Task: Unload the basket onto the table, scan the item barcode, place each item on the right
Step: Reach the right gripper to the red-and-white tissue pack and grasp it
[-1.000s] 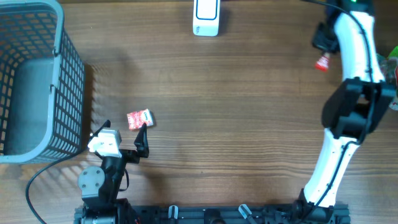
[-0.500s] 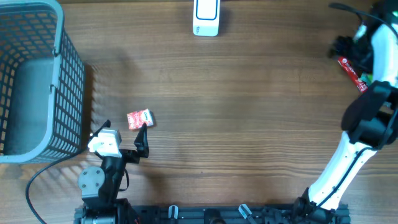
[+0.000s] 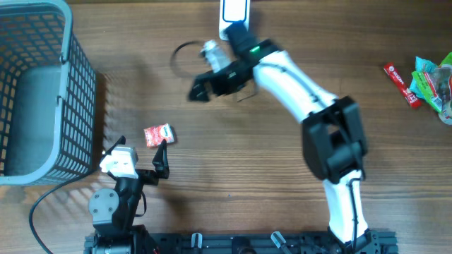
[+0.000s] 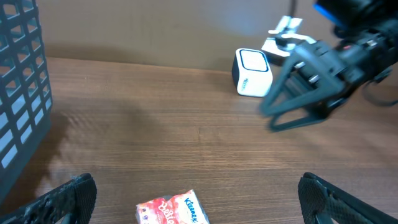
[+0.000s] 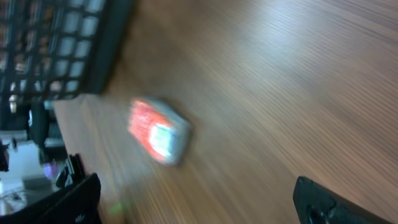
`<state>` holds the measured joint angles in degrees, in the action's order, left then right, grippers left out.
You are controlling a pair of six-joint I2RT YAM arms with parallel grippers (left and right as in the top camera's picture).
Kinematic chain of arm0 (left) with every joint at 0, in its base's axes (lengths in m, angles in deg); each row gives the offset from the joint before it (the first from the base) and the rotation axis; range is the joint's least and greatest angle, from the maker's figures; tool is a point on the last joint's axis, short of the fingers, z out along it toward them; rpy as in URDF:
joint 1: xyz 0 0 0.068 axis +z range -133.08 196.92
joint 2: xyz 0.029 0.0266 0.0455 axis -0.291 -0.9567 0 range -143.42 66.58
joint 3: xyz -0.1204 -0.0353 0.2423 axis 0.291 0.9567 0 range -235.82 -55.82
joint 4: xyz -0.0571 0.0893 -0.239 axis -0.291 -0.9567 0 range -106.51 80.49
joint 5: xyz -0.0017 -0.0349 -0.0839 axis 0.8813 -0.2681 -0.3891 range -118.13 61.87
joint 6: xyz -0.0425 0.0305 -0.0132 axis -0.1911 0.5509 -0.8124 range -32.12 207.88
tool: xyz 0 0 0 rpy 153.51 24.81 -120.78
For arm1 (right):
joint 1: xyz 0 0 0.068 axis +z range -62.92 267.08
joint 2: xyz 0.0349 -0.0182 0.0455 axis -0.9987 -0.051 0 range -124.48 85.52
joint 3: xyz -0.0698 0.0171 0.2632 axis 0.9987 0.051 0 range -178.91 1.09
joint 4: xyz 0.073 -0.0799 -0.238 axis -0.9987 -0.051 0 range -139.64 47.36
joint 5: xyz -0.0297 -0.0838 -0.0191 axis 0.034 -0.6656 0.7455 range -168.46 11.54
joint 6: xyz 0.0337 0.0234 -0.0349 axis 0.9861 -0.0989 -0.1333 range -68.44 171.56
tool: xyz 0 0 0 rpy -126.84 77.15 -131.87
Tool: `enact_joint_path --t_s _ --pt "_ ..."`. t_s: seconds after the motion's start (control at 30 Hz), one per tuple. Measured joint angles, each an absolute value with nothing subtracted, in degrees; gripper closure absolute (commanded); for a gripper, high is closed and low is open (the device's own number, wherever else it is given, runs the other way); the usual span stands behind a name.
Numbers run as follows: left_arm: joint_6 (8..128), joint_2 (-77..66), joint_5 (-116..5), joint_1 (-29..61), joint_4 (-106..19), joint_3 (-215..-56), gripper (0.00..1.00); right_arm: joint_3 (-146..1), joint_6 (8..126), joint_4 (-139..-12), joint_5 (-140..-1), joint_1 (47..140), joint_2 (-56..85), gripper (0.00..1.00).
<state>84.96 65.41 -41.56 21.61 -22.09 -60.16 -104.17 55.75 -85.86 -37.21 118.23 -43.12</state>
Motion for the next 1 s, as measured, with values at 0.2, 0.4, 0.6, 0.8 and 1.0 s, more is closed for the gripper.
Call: enact_joint_path --t_s 0.2,0.4,0.6,0.8,1.0 --pt "85.0 65.4 -41.6 21.6 -22.1 -60.2 0.0 -104.0 59.6 -70.2 -39.4 128.0 -47.8 0.0" --pt "85.0 65.4 -41.5 21.6 -22.1 -60.2 0.0 -104.1 62.2 -66.2 -37.4 129.1 -53.4 0.04" --pt "85.0 65.4 -41.6 21.6 -22.1 -60.2 0.0 -104.5 61.0 -71.2 -36.8 129.4 -53.4 0.16" --pt "85.0 65.4 -41.6 21.6 -22.1 -60.2 0.0 -105.1 61.1 -72.3 -39.3 130.9 -53.4 0.2" --pt "85.0 65.4 -41.6 21.6 -22.1 -60.2 0.0 -106.8 63.0 -71.2 -42.6 133.9 -55.5 0.95"
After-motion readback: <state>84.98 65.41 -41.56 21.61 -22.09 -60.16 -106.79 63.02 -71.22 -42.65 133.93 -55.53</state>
